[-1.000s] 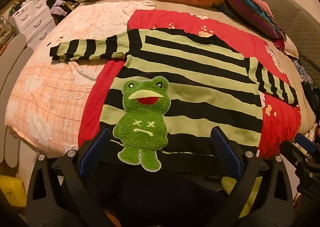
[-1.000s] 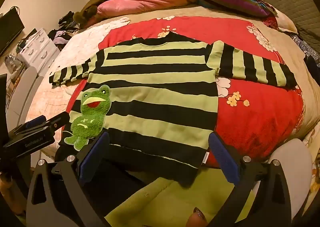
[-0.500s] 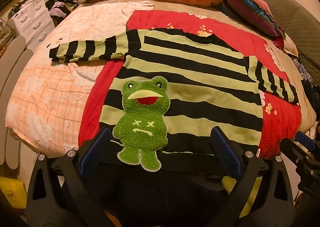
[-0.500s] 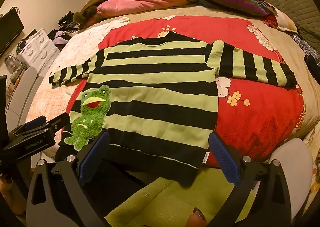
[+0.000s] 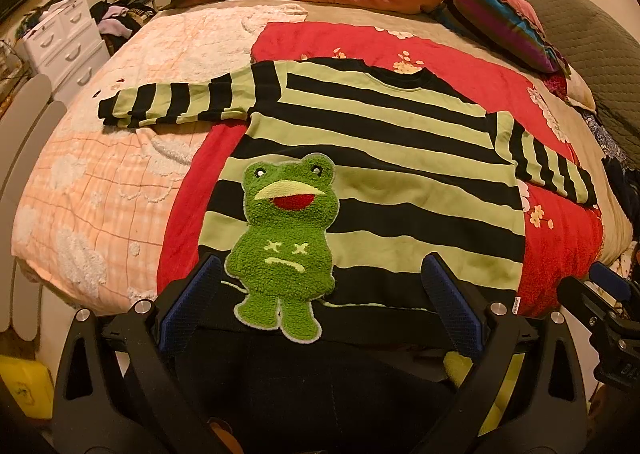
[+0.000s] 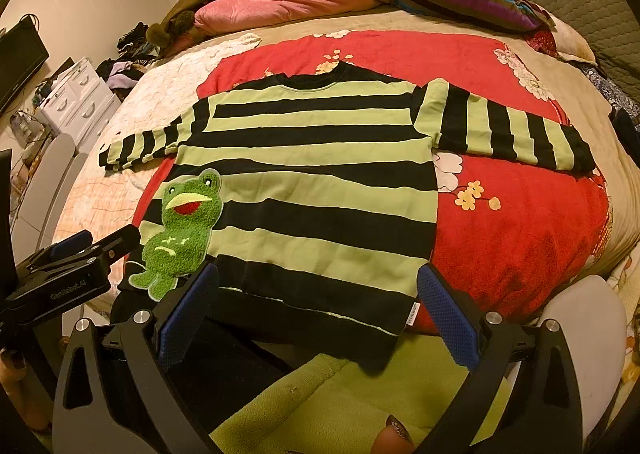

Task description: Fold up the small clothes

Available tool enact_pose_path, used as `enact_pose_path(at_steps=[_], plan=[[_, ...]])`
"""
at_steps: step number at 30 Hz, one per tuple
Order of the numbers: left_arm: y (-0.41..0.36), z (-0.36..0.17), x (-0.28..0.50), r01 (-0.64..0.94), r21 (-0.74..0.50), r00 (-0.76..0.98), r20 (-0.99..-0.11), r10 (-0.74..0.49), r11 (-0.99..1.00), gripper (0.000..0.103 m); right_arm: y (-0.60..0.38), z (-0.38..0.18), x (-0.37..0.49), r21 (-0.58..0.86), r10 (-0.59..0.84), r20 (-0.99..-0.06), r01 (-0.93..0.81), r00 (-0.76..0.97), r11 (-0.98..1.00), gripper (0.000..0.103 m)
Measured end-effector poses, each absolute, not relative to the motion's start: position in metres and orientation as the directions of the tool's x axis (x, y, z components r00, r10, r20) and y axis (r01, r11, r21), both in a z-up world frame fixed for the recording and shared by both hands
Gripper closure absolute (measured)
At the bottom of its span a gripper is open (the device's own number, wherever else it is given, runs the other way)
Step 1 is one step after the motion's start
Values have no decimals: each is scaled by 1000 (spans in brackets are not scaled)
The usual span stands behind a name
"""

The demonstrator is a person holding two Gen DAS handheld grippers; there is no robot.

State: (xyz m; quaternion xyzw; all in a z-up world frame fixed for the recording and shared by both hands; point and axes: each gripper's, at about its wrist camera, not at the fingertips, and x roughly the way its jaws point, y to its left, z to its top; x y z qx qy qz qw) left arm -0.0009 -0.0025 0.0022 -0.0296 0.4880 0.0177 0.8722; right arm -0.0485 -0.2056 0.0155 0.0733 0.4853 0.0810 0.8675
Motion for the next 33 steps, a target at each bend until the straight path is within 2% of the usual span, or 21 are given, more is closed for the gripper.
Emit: enact_pose_path(at_steps=[33], plan=[[-5,3,0,-54,-31,525,-851,2,998,9,-205,12,-46,214,218,-833,-69,508,974,4]])
